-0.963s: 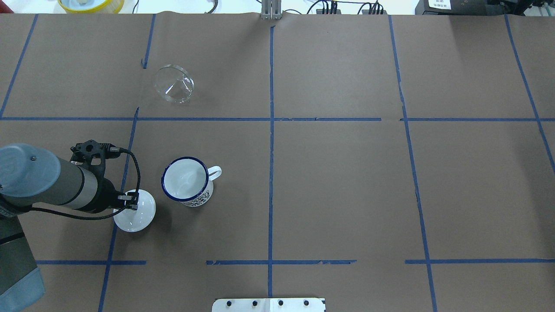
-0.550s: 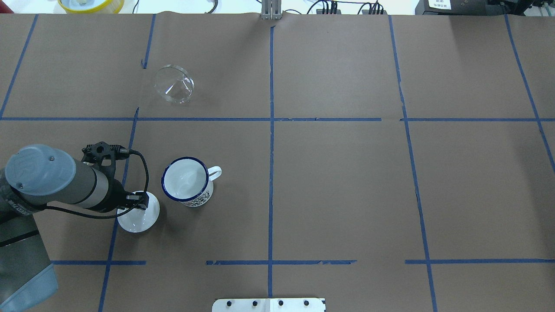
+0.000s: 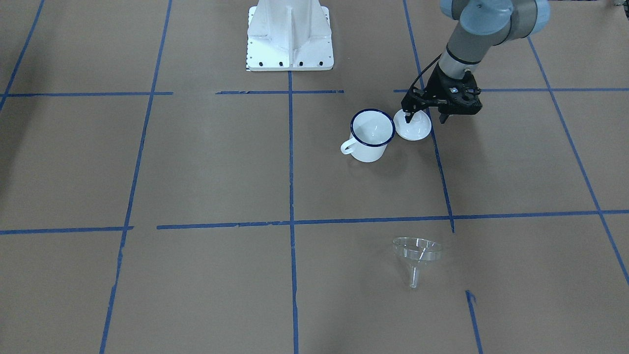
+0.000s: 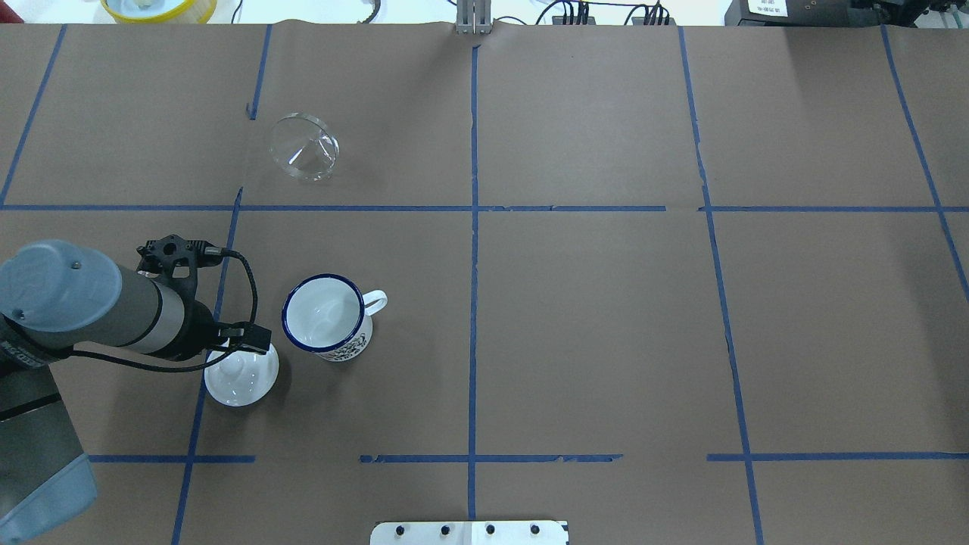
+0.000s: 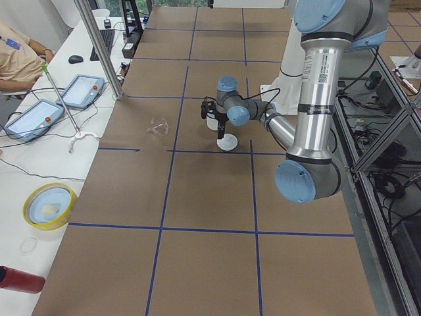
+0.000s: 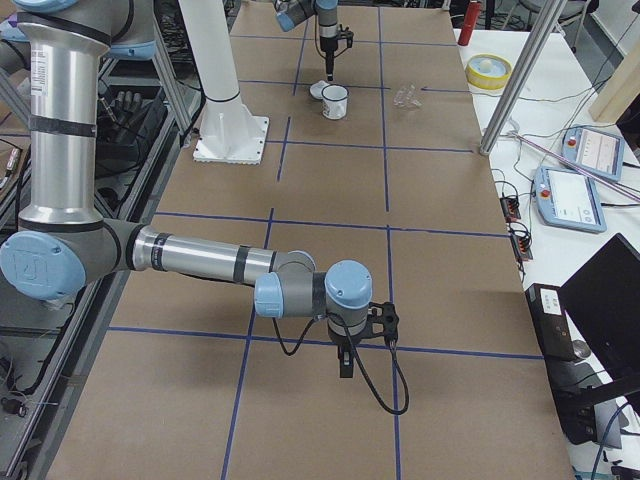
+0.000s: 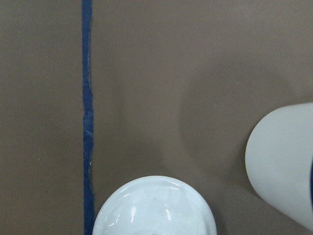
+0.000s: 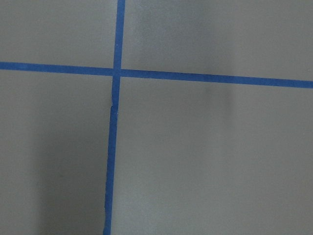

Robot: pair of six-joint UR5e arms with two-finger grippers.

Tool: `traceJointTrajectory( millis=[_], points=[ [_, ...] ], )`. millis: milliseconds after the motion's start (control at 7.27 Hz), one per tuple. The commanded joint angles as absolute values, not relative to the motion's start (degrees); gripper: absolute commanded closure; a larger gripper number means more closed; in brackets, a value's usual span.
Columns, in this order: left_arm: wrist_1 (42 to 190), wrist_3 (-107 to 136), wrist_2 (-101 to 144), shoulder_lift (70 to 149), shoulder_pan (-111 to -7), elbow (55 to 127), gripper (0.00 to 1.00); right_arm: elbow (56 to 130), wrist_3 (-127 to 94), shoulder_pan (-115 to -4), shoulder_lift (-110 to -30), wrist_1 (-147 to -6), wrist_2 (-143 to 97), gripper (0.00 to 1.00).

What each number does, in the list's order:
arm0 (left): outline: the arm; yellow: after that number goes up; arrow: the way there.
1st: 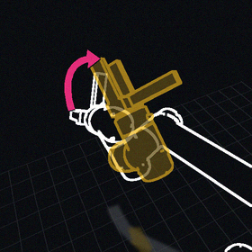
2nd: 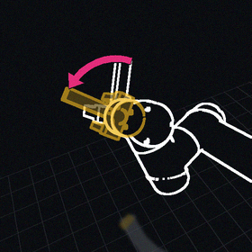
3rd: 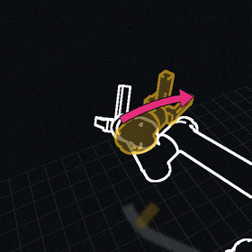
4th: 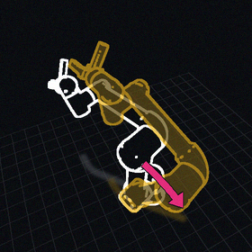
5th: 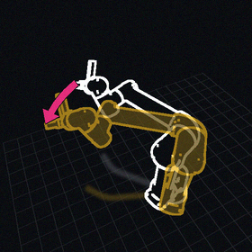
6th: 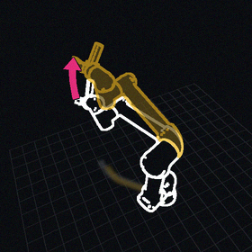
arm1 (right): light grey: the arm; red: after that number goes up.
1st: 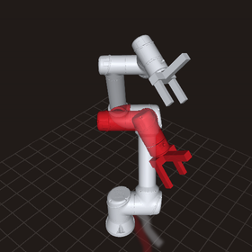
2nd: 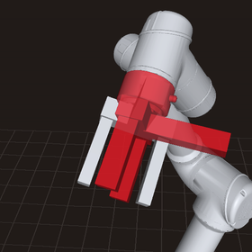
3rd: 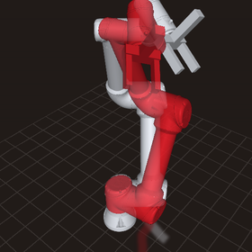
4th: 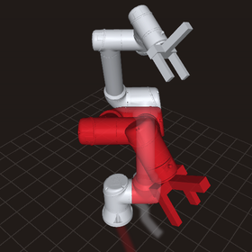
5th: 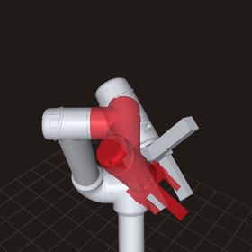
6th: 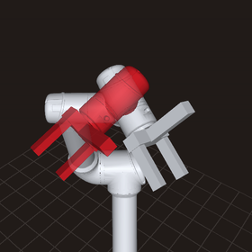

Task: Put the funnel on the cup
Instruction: 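Release the lid and move the left gripper to the glass funnel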

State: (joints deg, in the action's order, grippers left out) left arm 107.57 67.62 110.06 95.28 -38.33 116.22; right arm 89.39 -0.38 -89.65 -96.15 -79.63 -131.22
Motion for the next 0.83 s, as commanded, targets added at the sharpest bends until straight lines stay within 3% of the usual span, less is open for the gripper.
traceJointTrajectory(
  millis=[0, 138, 688],
  points=[
    [112.0, 76.5, 110.0, 98.6, -49.1, 116.0, 0.0, 89.4, -0.4, -89.6, -96.2, -79.6, -131.2, 0.0],
    [115.9, 89.1, 106.4, 101.0, -50.4, 114.2, 0.0, 89.4, -0.4, -89.6, -96.2, -79.6, -131.2, 0.0],
    [128.8, 122.7, 95.1, 112.0, -49.9, 94.4, 0.0, 89.4, -0.4, -89.6, -96.2, -79.6, -131.2, 0.0]
  ],
)
